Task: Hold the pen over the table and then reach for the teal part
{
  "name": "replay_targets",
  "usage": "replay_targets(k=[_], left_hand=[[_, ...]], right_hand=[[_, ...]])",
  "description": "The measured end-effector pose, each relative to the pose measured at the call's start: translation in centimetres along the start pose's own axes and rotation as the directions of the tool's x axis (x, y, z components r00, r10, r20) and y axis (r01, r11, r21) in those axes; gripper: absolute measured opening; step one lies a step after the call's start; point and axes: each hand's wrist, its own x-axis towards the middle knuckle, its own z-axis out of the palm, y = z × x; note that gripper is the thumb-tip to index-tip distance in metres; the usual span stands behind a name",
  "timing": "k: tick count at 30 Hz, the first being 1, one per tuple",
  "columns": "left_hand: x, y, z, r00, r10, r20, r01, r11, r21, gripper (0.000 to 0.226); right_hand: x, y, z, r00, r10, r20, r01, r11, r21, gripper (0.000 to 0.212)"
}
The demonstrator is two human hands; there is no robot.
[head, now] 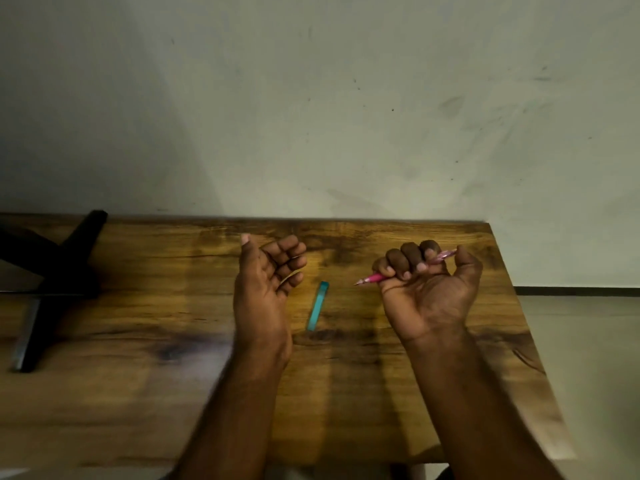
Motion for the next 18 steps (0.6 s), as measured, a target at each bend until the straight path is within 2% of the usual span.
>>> replay_targets(k=[8,12,18], left_hand=[[-1.0,-0.7,1.4,0.998,0.051,0.046,-0.054,0.995,0.082,0.064],[0.4,-0.5,2.5,0.992,0.094,0.087,-0.103,0.988,0.113,0.061],[1.7,-0.9,1.9,0.996,0.053,0.068,-0.059,0.994,0.093,0.061]], right_hand=[[-0.2,0.0,-1.7,0.999,-0.046,-0.003,0.046,0.990,0.133,0.042],[1.4,0.7,-1.4,0.998,-0.011,0.058,0.006,0.997,0.082,0.040],[3.3,0.9,-2.1,0.996,0.050,0.076,-0.052,0.998,0.026,0.039]])
